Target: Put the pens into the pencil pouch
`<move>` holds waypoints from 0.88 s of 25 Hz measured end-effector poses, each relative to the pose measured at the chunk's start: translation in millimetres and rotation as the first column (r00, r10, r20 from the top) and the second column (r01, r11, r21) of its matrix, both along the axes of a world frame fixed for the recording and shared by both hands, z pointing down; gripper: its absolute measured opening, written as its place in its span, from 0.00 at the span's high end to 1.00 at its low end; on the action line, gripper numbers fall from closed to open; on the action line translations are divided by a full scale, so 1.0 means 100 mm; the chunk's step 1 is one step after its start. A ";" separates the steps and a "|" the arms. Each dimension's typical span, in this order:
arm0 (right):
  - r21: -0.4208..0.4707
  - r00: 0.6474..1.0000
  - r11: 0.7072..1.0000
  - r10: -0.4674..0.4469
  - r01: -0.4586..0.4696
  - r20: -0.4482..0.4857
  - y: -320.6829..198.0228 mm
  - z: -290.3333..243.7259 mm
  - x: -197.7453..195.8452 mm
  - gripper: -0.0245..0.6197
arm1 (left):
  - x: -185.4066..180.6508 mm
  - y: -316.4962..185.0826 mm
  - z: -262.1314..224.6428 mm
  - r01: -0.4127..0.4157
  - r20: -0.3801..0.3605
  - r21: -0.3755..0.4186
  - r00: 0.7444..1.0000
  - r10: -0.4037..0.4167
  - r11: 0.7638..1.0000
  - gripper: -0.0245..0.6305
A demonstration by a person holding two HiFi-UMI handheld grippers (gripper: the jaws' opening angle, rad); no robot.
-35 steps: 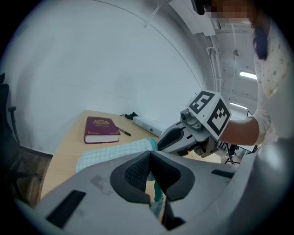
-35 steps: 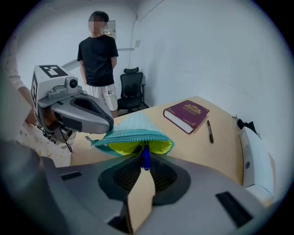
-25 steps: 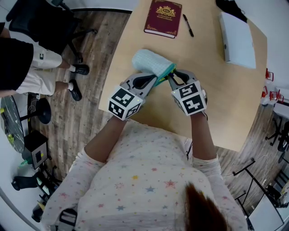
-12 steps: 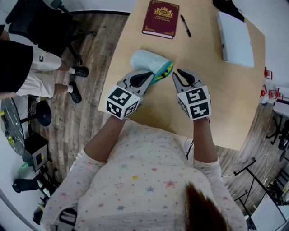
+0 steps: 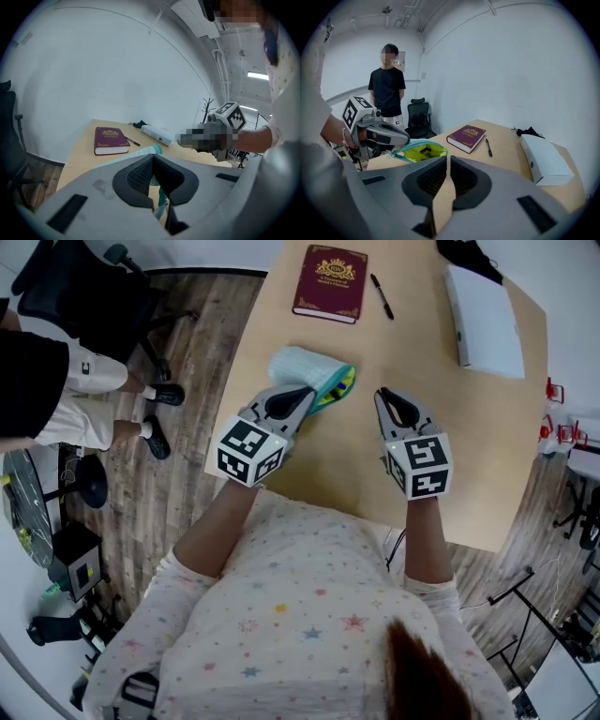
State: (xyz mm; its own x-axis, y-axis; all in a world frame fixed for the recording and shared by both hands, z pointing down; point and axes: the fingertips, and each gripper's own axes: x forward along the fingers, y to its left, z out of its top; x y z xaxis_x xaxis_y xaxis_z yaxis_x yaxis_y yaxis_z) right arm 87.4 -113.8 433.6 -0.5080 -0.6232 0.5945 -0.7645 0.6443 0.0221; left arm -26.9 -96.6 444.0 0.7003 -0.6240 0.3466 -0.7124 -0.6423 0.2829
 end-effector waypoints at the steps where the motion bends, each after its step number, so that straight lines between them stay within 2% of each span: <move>1: 0.005 1.000 1.000 0.014 -0.014 0.012 0.00 -0.01 0.03 0.93 | -0.01 -0.01 0.00 0.001 0.001 0.001 1.000 -0.001 1.000 0.94; 12: 0.052 0.989 0.991 0.114 -0.119 0.091 0.05 -0.04 0.33 0.96 | -0.03 -0.05 -0.04 0.000 0.010 0.009 1.000 0.000 1.000 0.95; 22: 0.053 0.975 0.982 0.171 -0.180 0.138 0.11 -0.04 0.52 0.96 | -0.08 -0.08 -0.12 0.011 0.012 0.030 1.000 -0.011 1.000 0.95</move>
